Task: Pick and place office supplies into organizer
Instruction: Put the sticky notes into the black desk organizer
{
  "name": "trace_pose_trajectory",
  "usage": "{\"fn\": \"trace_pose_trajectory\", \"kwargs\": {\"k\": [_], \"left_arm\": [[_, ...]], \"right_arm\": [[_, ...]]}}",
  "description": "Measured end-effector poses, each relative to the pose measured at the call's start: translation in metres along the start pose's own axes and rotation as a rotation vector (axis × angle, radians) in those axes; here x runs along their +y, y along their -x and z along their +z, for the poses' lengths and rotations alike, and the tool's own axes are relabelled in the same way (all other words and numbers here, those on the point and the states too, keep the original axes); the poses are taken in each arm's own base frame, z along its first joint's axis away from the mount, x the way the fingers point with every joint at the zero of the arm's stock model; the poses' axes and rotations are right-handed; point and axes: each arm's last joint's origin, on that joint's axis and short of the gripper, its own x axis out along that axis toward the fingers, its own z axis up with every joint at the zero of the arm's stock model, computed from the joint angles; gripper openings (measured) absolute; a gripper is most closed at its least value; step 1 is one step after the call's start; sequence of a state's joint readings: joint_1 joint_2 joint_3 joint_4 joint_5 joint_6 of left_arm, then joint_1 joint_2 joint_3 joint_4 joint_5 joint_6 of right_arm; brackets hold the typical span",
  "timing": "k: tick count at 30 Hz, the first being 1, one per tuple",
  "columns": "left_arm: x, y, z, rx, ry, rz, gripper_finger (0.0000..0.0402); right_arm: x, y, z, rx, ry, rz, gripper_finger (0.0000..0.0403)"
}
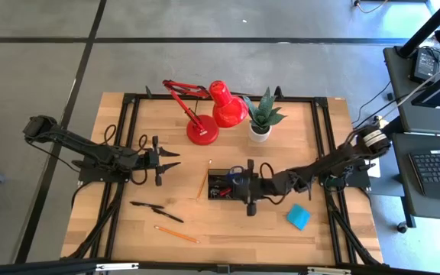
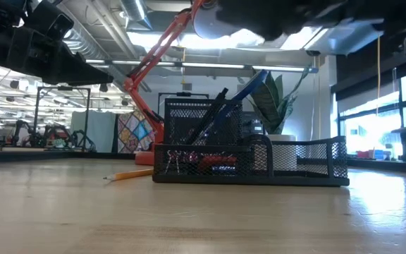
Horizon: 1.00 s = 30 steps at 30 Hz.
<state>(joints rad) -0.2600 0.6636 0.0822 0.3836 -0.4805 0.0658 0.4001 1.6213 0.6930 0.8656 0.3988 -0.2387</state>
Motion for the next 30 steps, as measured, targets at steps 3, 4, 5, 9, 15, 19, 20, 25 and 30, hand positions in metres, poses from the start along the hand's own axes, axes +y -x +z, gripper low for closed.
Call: {"fn": "trace_pose_trajectory", "kwargs": {"k": [3,4,5,9,15,19,20,25,30], "left_arm": [[0.0,0.0,0.0,0.0,0.0,0.0,0.0127],[0.0,0.0,0.0,0.0,0.0,0.0,0.0127],[0.0,0.0,0.0,0.0,0.0,0.0,0.0127],[0.0,0.0,0.0,0.0,0.0,0.0,0.0127],[0.0,0.0,0.0,0.0,0.0,0.0,0.0127],[0.0,0.0,0.0,0.001,-0.001,0.0,0.0127],[0.0,0.0,0.0,0.002,-0.001,0.0,0.0127],[0.0,0.0,0.0,0.0,0.001,0.0,0.0127],[0.0,0.0,0.0,0.0,0.004,0.0,0.0127]], "right_arm": [[0.001,0.011,0.011,0.025,0.048,0.03,0.0225],[0.001,0.015,0.015,0.034,0.055,0.041,0.0225],[0.0,0.019,0.02,0.05,0.06,0.054,0.0225],[0.003,0.035,0.04,0.197,0.063,0.129,0.0225],[0.016,0.054,0.07,0.566,0.01,0.207,0.0225],[0.028,0.068,0.077,0.81,-0.071,0.172,0.0225],[0.032,0.072,0.077,0.863,-0.092,0.152,0.0225],[0.05,0.096,0.052,1.137,-0.227,0.064,0.0225],[0.069,0.116,0.022,1.311,-0.388,0.062,0.0225]]}}
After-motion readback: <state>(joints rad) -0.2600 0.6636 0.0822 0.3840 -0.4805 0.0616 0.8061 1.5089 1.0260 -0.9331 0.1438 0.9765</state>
